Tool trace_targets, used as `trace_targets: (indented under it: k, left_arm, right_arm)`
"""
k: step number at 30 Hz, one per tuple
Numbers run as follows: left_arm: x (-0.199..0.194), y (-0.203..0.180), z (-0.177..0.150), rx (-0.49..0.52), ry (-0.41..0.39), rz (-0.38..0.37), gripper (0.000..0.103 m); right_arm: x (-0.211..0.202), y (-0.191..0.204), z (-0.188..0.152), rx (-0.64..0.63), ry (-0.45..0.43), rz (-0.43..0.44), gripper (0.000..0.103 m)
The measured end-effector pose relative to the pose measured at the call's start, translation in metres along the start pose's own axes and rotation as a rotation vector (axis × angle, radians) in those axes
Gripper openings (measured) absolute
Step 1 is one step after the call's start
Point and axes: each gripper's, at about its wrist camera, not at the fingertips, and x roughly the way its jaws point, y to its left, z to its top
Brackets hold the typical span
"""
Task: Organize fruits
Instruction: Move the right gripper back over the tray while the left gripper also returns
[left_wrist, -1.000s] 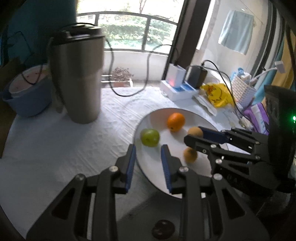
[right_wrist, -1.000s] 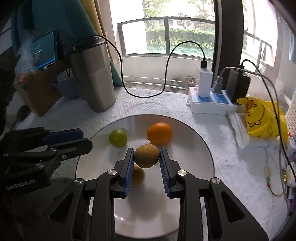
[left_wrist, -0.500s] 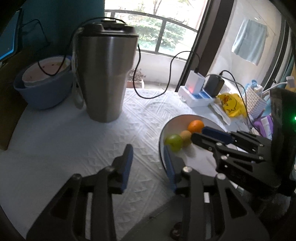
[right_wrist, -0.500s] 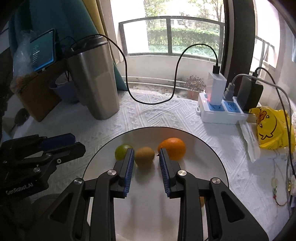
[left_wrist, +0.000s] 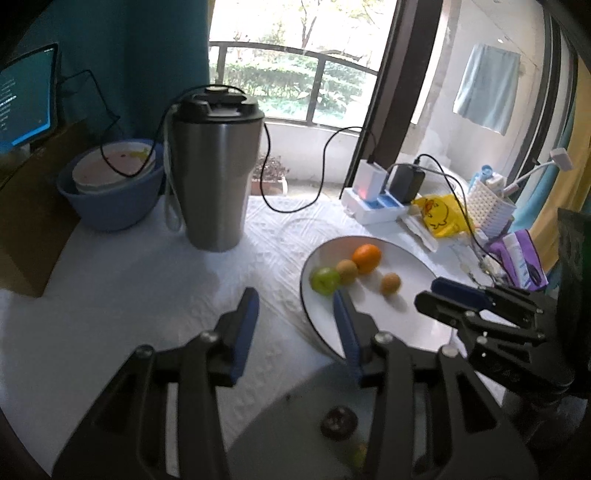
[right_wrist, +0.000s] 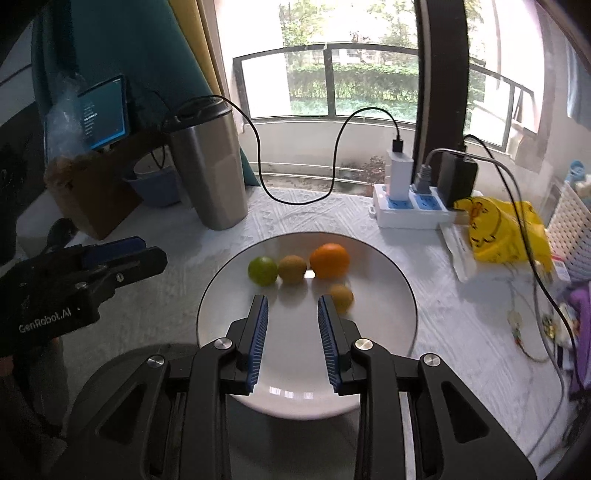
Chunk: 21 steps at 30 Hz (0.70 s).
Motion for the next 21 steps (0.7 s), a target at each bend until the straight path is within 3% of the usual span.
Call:
trace_targets:
  k: [21]
  left_arm:
    - [-0.05,-0.022,-0.063,-0.01,0.042,-0.004,0.044]
  right_arm:
    - [-0.065,0.014,-0.058,0.024,-0.02,0.031,0.03]
